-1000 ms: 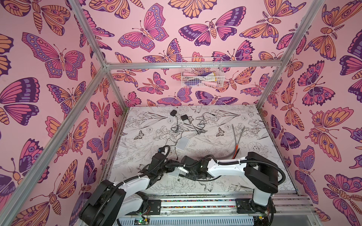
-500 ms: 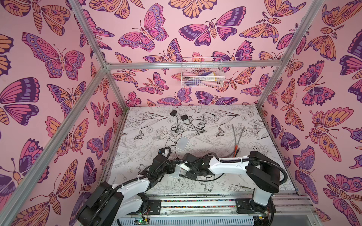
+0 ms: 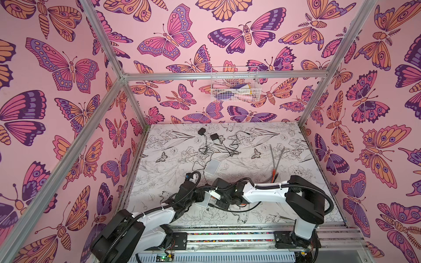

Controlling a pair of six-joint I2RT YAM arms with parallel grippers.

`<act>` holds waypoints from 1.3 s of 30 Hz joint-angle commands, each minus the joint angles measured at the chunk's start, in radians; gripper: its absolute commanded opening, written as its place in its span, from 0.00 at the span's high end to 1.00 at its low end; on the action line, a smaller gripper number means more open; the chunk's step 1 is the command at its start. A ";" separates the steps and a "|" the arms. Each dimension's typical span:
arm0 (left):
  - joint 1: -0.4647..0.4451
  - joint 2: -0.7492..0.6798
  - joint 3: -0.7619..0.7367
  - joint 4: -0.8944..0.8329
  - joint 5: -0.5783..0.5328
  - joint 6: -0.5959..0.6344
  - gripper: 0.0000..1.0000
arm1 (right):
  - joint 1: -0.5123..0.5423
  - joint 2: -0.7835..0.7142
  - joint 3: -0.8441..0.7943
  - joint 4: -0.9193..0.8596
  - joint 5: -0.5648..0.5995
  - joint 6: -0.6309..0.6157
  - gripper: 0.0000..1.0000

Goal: Insert the plug into the switch port
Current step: 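Push the red plug into the switch port with the right gripper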

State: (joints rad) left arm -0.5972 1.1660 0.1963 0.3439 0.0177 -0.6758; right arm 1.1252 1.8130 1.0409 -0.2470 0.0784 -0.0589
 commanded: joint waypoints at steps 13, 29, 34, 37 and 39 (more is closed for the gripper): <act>-0.087 0.039 -0.035 0.002 0.128 -0.015 0.58 | -0.051 -0.015 0.055 0.287 -0.120 0.066 1.00; -0.122 0.094 -0.039 0.052 0.145 0.001 0.58 | -0.085 -0.032 0.034 0.368 -0.201 0.099 1.00; -0.140 0.138 -0.034 0.059 0.141 0.002 0.59 | -0.087 -0.023 0.051 0.366 -0.212 0.100 1.00; -0.153 0.152 -0.035 0.076 0.140 0.002 0.59 | -0.087 -0.019 0.054 0.372 -0.211 0.103 1.00; -0.162 0.160 -0.034 0.083 0.139 0.002 0.59 | -0.087 -0.019 0.054 0.381 -0.213 0.106 1.00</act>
State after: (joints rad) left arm -0.6815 1.2758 0.1844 0.5224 -0.1040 -0.6804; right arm 1.0313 1.8103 1.0256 -0.2211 -0.0830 0.0307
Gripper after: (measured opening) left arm 0.415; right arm 0.059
